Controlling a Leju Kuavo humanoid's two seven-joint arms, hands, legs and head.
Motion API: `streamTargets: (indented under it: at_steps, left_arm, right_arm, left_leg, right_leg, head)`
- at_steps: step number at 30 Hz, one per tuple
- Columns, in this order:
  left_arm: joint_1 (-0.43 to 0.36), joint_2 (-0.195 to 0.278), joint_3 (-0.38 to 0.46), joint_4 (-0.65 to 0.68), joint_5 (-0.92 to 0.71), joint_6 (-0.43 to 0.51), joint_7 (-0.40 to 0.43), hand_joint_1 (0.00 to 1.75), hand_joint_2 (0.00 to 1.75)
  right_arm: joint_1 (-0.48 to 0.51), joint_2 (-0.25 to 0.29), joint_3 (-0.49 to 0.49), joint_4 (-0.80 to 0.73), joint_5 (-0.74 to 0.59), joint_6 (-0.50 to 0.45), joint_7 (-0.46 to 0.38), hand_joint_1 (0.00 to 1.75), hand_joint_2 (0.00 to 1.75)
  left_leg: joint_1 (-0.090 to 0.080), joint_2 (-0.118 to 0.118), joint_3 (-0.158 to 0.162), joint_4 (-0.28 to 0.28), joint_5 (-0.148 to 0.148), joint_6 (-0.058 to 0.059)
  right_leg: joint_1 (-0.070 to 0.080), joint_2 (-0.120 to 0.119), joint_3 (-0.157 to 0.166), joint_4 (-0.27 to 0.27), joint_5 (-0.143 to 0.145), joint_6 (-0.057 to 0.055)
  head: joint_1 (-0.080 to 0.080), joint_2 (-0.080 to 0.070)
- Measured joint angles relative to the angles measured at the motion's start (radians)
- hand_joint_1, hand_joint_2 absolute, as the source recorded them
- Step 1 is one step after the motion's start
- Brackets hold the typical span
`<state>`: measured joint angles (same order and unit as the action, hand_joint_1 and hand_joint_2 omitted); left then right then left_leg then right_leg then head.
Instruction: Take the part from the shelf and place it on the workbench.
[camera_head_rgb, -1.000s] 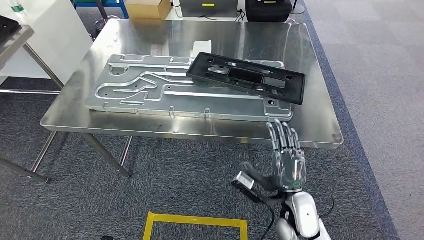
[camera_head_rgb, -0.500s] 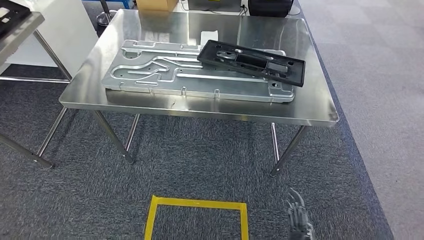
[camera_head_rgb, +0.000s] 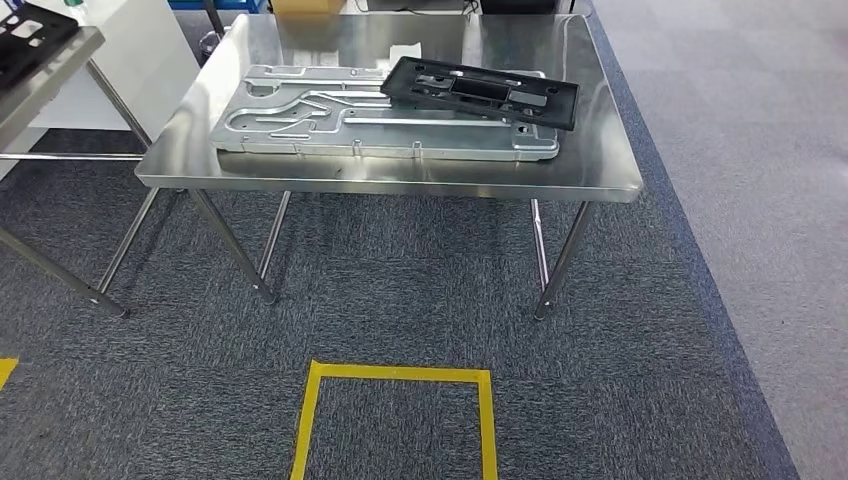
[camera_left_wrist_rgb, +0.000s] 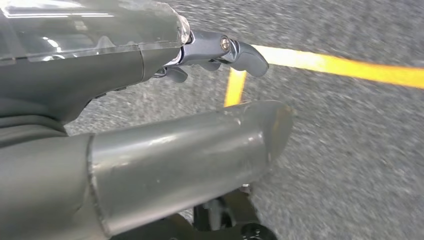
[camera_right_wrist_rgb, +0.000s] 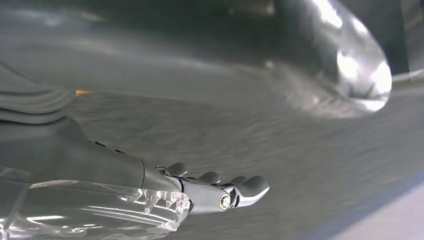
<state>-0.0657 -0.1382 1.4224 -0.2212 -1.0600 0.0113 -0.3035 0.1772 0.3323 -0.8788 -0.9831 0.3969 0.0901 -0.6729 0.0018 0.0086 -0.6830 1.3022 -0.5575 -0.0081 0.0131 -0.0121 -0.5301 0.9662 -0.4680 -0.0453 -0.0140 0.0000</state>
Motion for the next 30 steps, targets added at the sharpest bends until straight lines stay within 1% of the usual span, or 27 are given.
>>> streamTargets:
  at_steps: [1,2,3,5,6,7,8,9,10,11,13,14,15,16,17,18,19,20,21,22,23,24,25,26,28,29,30]
  left_arm:
    - [0.000,0.003,0.002,0.000,0.005,0.001,0.002,0.00,0.00]
    - [0.000,0.006,0.004,-0.001,0.009,0.001,0.004,0.00,0.00]
    - [-0.001,0.010,0.006,-0.002,0.012,0.001,0.005,0.00,0.00]
    - [-0.004,0.016,0.009,-0.005,0.013,0.002,0.004,0.00,0.00]
    - [-0.006,0.017,0.011,-0.007,0.013,0.002,0.003,0.00,0.00]
    - [-0.007,0.018,0.013,-0.008,0.013,0.003,0.000,0.00,0.00]
    - [-0.006,0.018,0.016,-0.008,0.012,0.004,-0.004,0.00,0.00]
    - [-0.004,0.017,0.018,-0.008,0.011,0.004,-0.008,0.00,0.00]
    - [-0.003,0.016,0.021,-0.008,0.010,0.004,-0.012,0.00,0.00]
    - [-0.001,0.015,0.022,-0.008,0.008,0.004,-0.015,0.00,0.00]
    - [0.003,0.011,0.024,-0.008,0.004,0.007,-0.022,0.00,0.00]
    - [0.005,0.008,0.024,-0.008,0.001,0.009,-0.026,0.00,0.00]
    - [0.006,0.004,0.024,-0.008,-0.002,0.012,-0.028,0.00,0.00]
    - [0.007,0.003,0.024,-0.008,-0.004,0.012,-0.030,0.00,0.00]
    - [0.008,0.001,0.024,-0.008,-0.006,0.010,-0.031,0.00,0.00]
    - [0.007,0.002,0.024,-0.008,-0.008,0.007,-0.031,0.00,0.00]
    - [0.007,0.002,0.024,-0.009,-0.009,0.004,-0.032,0.00,0.00]
    - [0.007,0.003,0.024,-0.010,-0.009,0.001,-0.032,0.00,0.00]
    - [0.007,0.003,0.024,-0.010,-0.009,-0.001,-0.033,0.00,0.00]
    - [0.008,0.004,0.024,-0.011,-0.009,-0.002,-0.033,0.00,0.00]
    - [0.009,0.006,0.024,-0.011,-0.009,-0.002,-0.034,0.00,0.00]
    - [0.012,0.006,0.024,-0.012,-0.009,-0.002,-0.034,0.00,0.00]
    - [0.015,0.007,0.024,-0.012,-0.009,-0.002,-0.034,0.00,0.00]
    - [0.018,0.008,0.024,-0.013,-0.009,-0.002,-0.034,0.00,0.00]
    - [0.020,0.008,0.024,-0.013,-0.011,-0.002,-0.034,0.00,0.00]
    - [0.021,0.008,0.024,-0.014,-0.013,-0.002,-0.034,0.00,0.00]
    - [0.022,0.009,0.024,-0.014,-0.019,-0.002,-0.034,0.00,0.00]
  right_arm:
    - [-0.023,-0.003,-0.049,0.048,0.021,-0.004,0.002,0.00,0.00]
    - [-0.042,-0.008,-0.094,0.095,0.035,-0.010,0.007,0.00,0.00]
    - [-0.060,-0.012,-0.133,0.138,0.046,-0.018,0.013,0.00,0.00]
    - [-0.091,-0.024,-0.199,0.218,0.060,-0.042,0.034,0.00,0.00]
    - [-0.104,-0.031,-0.224,0.253,0.069,-0.060,0.048,0.00,0.00]
    - [-0.115,-0.038,-0.248,0.290,0.081,-0.083,0.068,0.00,0.00]
    - [-0.124,-0.048,-0.272,0.325,0.099,-0.114,0.093,0.00,0.00]
    - [-0.133,-0.057,-0.293,0.358,0.117,-0.145,0.118,0.00,0.00]
    - [-0.139,-0.065,-0.313,0.387,0.134,-0.173,0.141,0.00,0.00]
    - [-0.144,-0.072,-0.331,0.415,0.149,-0.197,0.162,0.00,0.00]
    - [-0.151,-0.082,-0.354,0.461,0.172,-0.230,0.201,0.00,0.00]
    - [-0.154,-0.087,-0.363,0.483,0.185,-0.244,0.226,0.00,0.00]
    - [-0.159,-0.093,-0.370,0.504,0.198,-0.256,0.254,0.00,0.00]
    - [-0.164,-0.098,-0.377,0.523,0.210,-0.264,0.282,0.00,0.00]
    - [-0.167,-0.103,-0.382,0.541,0.221,-0.268,0.308,0.00,0.00]
    - [-0.170,-0.107,-0.386,0.556,0.231,-0.269,0.328,0.00,0.00]
    - [-0.171,-0.110,-0.388,0.569,0.237,-0.267,0.341,0.00,0.00]
    - [-0.172,-0.112,-0.390,0.580,0.242,-0.265,0.349,0.00,0.00]
    - [-0.174,-0.114,-0.392,0.590,0.245,-0.263,0.353,0.00,0.00]
    - [-0.176,-0.115,-0.394,0.599,0.246,-0.262,0.356,0.00,0.00]
    - [-0.178,-0.116,-0.396,0.607,0.248,-0.261,0.357,0.00,0.00]
    - [-0.179,-0.117,-0.397,0.613,0.249,-0.261,0.358,0.00,0.00]
    - [-0.179,-0.117,-0.398,0.619,0.249,-0.261,0.358,0.00,0.00]
    - [-0.178,-0.118,-0.399,0.623,0.250,-0.261,0.358,0.00,0.00]
    - [-0.174,-0.121,-0.402,0.629,0.258,-0.261,0.367,0.00,0.00]
    - [-0.172,-0.122,-0.403,0.632,0.271,-0.262,0.379,0.00,0.00]
    - [-0.171,-0.123,-0.403,0.636,0.291,-0.265,0.397,0.00,0.00]
  left_leg:
    - [-0.001,0.000,0.029,-0.001,0.033,0.003]
    - [-0.003,0.000,0.075,-0.036,0.061,0.008]
    - [-0.007,0.000,0.134,-0.099,0.064,0.016]
    - [-0.013,0.001,0.239,-0.251,0.021,0.031]
    - [-0.016,0.002,0.266,-0.302,-0.003,0.036]
    - [-0.017,0.002,0.273,-0.330,-0.009,0.041]
    - [-0.017,0.003,0.267,-0.336,-0.001,0.045]
    - [-0.015,0.005,0.257,-0.340,0.014,0.050]
    - [-0.012,0.004,0.245,-0.344,0.029,0.055]
    - [-0.008,0.002,0.229,-0.348,0.045,0.058]
    - [-0.004,-0.004,0.195,-0.349,0.070,0.061]
    - [-0.003,-0.006,0.176,-0.348,0.084,0.059]
    - [-0.002,-0.009,0.158,-0.346,0.097,0.055]
    - [0.000,-0.013,0.140,-0.343,0.110,0.050]
    - [0.001,-0.018,0.123,-0.340,0.122,0.044]
    - [0.003,-0.025,0.108,-0.335,0.133,0.039]
    - [0.003,-0.032,0.096,-0.327,0.140,0.033]
    - [0.001,-0.040,0.084,-0.318,0.146,0.026]
    - [0.000,-0.047,0.073,-0.307,0.154,0.020]
    - [-0.001,-0.055,0.063,-0.300,0.160,0.014]
    - [0.000,-0.063,0.054,-0.295,0.167,0.008]
    - [0.002,-0.063,0.047,-0.288,0.167,0.003]
    - [0.004,-0.056,0.039,-0.274,0.154,0.000]
    - [0.007,-0.046,0.028,-0.244,0.126,-0.003]
    - [0.008,-0.025,-0.010,-0.126,0.042,-0.009]
    - [0.009,-0.020,-0.029,-0.060,0.009,-0.012]
    - [0.009,-0.017,-0.039,-0.013,-0.008,-0.014]
  right_leg:
    - [0.000,-0.001,-0.027,0.013,0.011,0.001]
    - [0.001,-0.001,-0.051,0.026,0.020,0.003]
    - [0.001,-0.002,-0.071,0.038,0.028,0.005]
    - [0.002,-0.003,-0.096,0.053,0.046,0.012]
    - [0.001,-0.005,-0.103,0.054,0.057,0.017]
    - [0.000,-0.006,-0.107,0.052,0.069,0.023]
    - [-0.001,-0.007,-0.112,0.048,0.082,0.029]
    - [-0.002,-0.005,-0.117,0.048,0.081,0.036]
    - [-0.004,-0.002,-0.127,0.061,0.057,0.042]
    - [-0.006,0.002,-0.140,0.093,0.011,0.049]
    - [-0.014,0.007,-0.168,0.207,-0.098,0.062]
    - [-0.018,0.007,-0.177,0.269,-0.119,0.068]
    - [-0.023,0.008,-0.178,0.315,-0.104,0.074]
    - [-0.027,0.008,-0.167,0.336,-0.070,0.077]
    - [-0.030,0.012,-0.140,0.326,-0.034,0.079]
    - [-0.034,0.025,-0.092,0.281,-0.018,0.079]
    - [-0.036,0.045,-0.022,0.203,-0.023,0.077]
    - [-0.037,0.063,0.044,0.118,-0.051,0.072]
    - [-0.036,0.076,0.094,0.050,-0.081,0.065]
    - [-0.033,0.078,0.123,0.007,-0.101,0.058]
    - [-0.034,0.069,0.124,-0.006,-0.113,0.048]
    - [-0.034,0.058,0.120,-0.005,-0.110,0.040]
    - [-0.033,0.047,0.117,-0.005,-0.106,0.032]
    - [-0.033,0.034,0.114,-0.006,-0.101,0.024]
    - [-0.027,0.006,0.106,-0.004,-0.094,0.014]
    - [-0.024,-0.008,0.101,-0.002,-0.092,0.012]
    - [-0.021,-0.021,0.096,0.001,-0.091,0.011]
  head:
    - [0.000,0.000]
    - [-0.001,0.000]
    - [-0.001,0.000]
    - [0.000,0.000]
    - [0.000,0.000]
    - [0.001,0.000]
    - [0.001,0.000]
    - [0.000,0.000]
    - [0.002,0.000]
    - [0.004,0.000]
    - [0.009,0.000]
    - [0.010,0.000]
    - [0.010,0.000]
    - [0.010,0.000]
    - [0.010,0.000]
    - [0.010,0.000]
    - [0.010,0.000]
    - [0.010,0.000]
    - [0.010,0.000]
    - [0.010,0.000]
    - [0.009,0.000]
    - [0.009,0.000]
    - [0.007,0.000]
    - [0.004,0.000]
    - [0.000,0.000]
    - [0.000,0.000]
    - [0.000,0.000]
